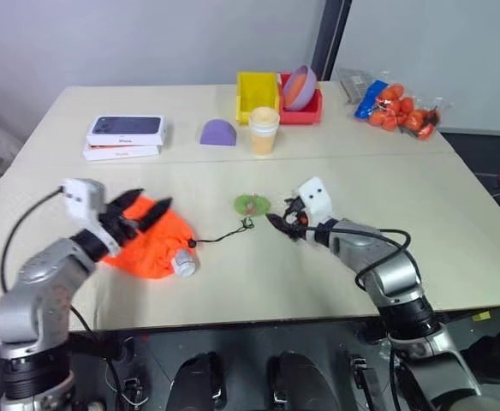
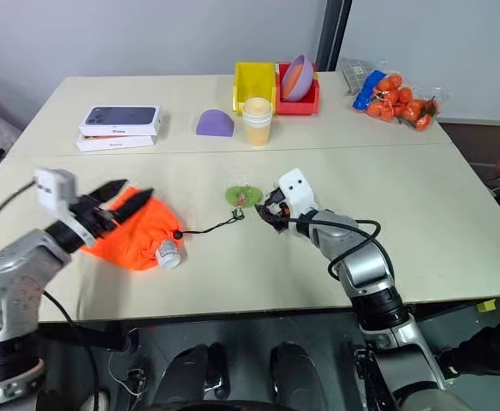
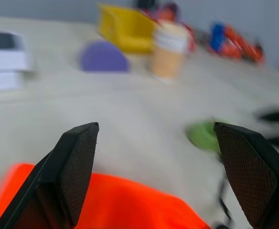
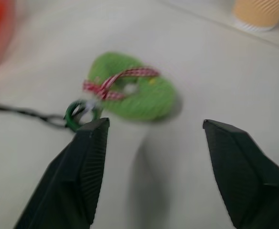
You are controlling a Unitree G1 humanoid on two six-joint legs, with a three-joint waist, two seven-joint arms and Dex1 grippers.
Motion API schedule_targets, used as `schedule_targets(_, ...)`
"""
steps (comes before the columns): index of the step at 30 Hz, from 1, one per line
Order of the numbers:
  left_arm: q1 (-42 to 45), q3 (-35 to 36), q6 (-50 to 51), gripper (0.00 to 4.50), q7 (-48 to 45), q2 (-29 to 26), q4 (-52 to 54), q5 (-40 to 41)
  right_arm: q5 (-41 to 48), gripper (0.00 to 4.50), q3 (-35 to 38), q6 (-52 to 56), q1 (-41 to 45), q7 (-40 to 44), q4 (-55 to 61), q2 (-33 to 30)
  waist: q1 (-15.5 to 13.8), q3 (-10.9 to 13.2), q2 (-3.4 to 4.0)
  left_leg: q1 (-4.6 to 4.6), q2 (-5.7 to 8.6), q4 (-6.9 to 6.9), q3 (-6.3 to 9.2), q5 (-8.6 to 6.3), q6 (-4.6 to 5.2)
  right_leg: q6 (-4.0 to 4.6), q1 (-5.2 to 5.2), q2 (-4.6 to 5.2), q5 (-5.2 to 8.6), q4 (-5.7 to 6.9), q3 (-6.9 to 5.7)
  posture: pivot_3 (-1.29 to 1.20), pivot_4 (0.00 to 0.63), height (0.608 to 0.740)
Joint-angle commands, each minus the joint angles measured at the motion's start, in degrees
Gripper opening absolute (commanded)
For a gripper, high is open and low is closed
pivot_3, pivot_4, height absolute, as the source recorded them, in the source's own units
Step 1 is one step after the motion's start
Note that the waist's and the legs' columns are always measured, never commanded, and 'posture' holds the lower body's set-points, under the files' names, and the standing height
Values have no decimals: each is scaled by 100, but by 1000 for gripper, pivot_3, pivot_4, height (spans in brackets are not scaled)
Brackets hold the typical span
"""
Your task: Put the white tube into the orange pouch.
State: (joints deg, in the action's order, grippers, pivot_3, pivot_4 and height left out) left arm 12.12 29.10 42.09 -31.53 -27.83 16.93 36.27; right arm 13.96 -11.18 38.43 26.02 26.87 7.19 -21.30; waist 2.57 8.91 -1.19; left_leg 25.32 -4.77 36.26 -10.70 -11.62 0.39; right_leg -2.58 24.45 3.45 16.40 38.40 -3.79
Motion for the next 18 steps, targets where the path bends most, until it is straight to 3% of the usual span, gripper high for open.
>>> schedule_targets(1,-158,202,-292,4075,13,-267,-169,-109,287,1361,-249,-107,-75,543,716,43,0,0,0,0,0,-1,0,0,0,0,0,0,0,0,0,0,150,740)
schedule_targets(3,-354,106,-538,4075,-102,-380,-234,-256,346,292,-404,-116,-102,765,866,91,-3,-1,-1,0,0,-2,-1,-1,-1,0,0,0,0,-2,0,0,150,740)
schedule_targets(4,-427,72,-629,4075,-126,-409,-272,-299,359,47,-474,-117,-85,843,901,115,-5,0,-1,0,0,-3,-1,-1,-1,0,0,0,0,-3,0,0,150,740)
schedule_targets(13,-843,-166,-1195,4075,-371,-596,-676,-634,292,47,-1775,-111,888,2312,157,421,-4,-4,-6,0,0,0,0,-16,20,9,2,8,-1,-4,-4,0,150,740)
schedule_targets(18,-972,-145,-1243,4075,-416,-612,-545,-559,-1,47,-2053,-234,1124,2198,-708,1020,-3,-6,-10,1,-1,-4,0,-7,6,9,3,9,-1,-5,-4,0,150,740)
